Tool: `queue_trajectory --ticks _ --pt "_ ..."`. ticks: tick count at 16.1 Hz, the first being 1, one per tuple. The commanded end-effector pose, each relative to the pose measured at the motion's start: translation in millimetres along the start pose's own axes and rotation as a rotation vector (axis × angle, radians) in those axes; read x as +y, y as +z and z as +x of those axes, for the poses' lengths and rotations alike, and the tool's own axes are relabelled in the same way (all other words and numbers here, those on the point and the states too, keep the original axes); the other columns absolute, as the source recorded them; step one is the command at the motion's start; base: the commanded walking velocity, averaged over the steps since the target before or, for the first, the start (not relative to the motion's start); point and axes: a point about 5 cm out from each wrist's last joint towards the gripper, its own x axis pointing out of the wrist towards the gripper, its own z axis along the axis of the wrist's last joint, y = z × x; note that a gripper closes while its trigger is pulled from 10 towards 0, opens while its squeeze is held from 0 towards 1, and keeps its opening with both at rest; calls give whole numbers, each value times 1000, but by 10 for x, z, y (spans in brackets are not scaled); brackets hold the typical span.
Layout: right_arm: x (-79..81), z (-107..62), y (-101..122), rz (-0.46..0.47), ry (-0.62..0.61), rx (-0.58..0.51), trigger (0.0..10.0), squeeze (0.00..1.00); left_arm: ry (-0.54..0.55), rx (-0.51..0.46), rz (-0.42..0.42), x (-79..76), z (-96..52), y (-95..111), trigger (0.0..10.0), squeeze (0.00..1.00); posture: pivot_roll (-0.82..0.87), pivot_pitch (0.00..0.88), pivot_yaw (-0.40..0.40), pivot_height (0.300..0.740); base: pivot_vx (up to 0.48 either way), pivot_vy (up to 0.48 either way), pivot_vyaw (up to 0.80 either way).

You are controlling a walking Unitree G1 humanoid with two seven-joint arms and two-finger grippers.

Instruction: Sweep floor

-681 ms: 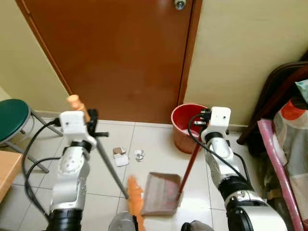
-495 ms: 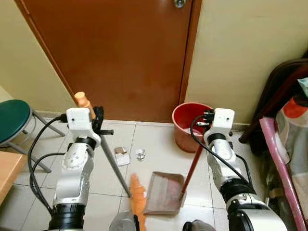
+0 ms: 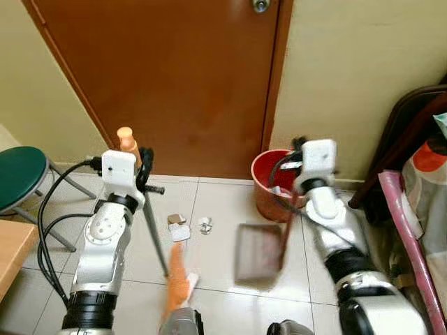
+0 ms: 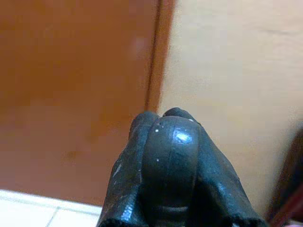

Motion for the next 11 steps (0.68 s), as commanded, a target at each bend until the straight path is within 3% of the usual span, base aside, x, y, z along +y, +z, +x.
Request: queue_trajectory --ticks 1,4,7,8,11 --pt "3 30 56 2 -16 -21 10000 0 -4 -7 14 2 -12 7 10000 0 94 10 68 740 0 0 0" --pt "8 -4 3 -14 -33 -5 10000 0 -30 10 14 -60 -44 -58 10000 0 97 21 66 740 0 0 0" --pt "104 -19 -115 -45 13 74 10000 0 -58 9 -5 -131 27 -65 10000 0 95 27 62 740 0 0 0" --pt "239 -45 -201 -61 58 137 10000 0 -78 -1 -33 -199 83 -46 10000 0 95 27 62 740 0 0 0" --pt "511 -92 -261 -77 140 186 10000 0 -150 -40 -130 -416 283 132 10000 0 100 23 50 740 0 0 0"
